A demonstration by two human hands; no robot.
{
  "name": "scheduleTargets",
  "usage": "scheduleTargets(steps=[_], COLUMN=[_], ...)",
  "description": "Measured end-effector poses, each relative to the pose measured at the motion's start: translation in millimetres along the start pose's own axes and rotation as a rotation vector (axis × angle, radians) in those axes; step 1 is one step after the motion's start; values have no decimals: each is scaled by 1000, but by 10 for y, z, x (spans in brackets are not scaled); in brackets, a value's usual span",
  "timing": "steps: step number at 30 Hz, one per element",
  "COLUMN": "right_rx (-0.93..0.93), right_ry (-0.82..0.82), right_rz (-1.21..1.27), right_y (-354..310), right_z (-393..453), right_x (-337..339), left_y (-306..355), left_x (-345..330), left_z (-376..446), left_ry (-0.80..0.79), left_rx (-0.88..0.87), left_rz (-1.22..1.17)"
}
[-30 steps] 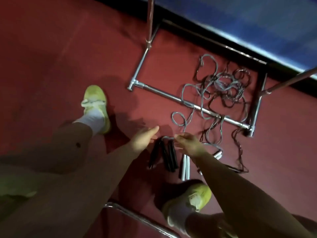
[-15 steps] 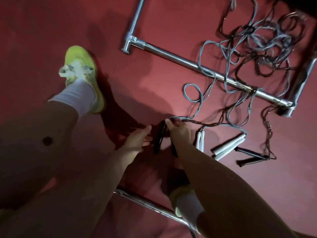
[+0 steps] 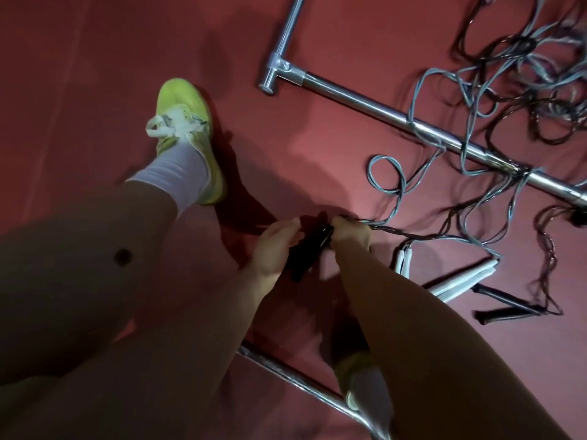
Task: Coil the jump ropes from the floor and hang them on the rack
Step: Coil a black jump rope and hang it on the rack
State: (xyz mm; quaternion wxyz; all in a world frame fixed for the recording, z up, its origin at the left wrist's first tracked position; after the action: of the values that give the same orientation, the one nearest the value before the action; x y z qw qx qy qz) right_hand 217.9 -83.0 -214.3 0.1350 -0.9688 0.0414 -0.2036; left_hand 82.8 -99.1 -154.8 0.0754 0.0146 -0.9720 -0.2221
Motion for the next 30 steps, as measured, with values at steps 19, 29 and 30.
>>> scheduleTargets(steps=[19, 29, 30], right_rx=[548, 717, 710], right_ry=[-388, -480, -479], right_rz=[258, 487, 499], right_y=[-873, -1001, -984], right_z=[-2064, -3295, -3311], right_x=[1482, 2101, 2103], left_y=[1121, 1545, 1542], left_x=[-47, 85, 99], left_z=[-1548, -2764, -2833], left_ry=[-125, -760, -801], left_rx=[-680, -410, -385], left_rz=[228, 368, 382])
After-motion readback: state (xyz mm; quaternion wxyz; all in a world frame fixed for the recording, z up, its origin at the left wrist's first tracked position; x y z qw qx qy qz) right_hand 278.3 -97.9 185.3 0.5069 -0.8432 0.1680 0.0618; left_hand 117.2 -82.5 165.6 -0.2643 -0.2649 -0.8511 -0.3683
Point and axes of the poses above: each hand's wrist, its own z-axis towards the middle knuckle, its own x-axis out of the back of the hand, y = z × x, the point moved 2 cm from there along z, towards the middle knuckle, and after that the axes turned 2 degrees about y, right-handed, at the moved point
